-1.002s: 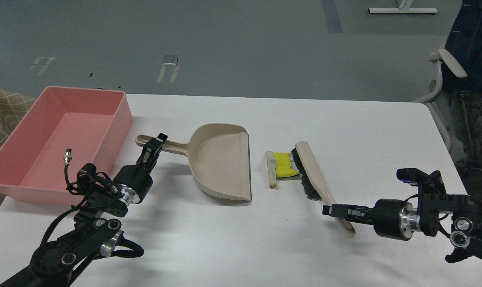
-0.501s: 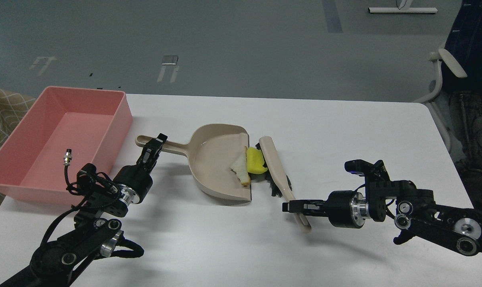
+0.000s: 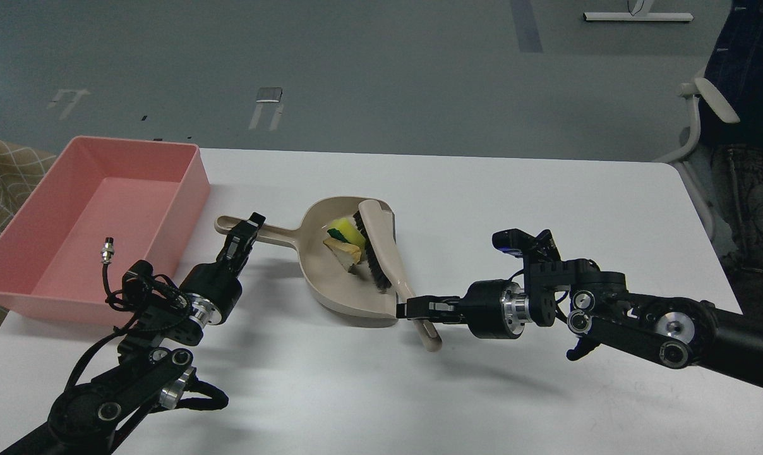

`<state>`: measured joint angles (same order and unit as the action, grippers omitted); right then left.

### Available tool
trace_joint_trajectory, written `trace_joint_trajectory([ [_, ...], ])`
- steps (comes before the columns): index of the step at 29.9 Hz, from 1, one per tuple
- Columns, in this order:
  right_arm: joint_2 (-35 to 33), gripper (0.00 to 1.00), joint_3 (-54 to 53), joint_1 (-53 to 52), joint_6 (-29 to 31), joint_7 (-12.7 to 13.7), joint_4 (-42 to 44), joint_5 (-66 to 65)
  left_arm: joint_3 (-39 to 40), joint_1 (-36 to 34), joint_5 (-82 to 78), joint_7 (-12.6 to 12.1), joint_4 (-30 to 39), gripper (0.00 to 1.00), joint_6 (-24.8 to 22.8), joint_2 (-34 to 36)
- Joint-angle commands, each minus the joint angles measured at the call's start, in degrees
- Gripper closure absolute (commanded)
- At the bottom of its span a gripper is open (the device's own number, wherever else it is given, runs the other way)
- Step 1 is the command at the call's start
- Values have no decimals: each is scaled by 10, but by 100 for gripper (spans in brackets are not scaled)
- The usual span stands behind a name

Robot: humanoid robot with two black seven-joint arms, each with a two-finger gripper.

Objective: Sweep and dump garbage into bin
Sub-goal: 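Sweep the sponge and stick into the dustpan with the held brush, then lift the brush away and raise the dustpan with the left gripper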

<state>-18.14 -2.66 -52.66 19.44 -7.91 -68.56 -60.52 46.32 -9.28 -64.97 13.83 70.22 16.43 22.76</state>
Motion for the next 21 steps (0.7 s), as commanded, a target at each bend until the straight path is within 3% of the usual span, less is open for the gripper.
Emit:
trace_joint_trajectory([
  [1,6,100,0,-21,0,1,1,11,0,2,0,1,0,100,0,1],
  [16,-90,100,-3,-58,9,1,-20,22,4,3,12,0,0,100,5,-22],
  [21,-172,100,-47,-35,1,-2,-33,26,12,-1,76,0,11,100,5,-18],
])
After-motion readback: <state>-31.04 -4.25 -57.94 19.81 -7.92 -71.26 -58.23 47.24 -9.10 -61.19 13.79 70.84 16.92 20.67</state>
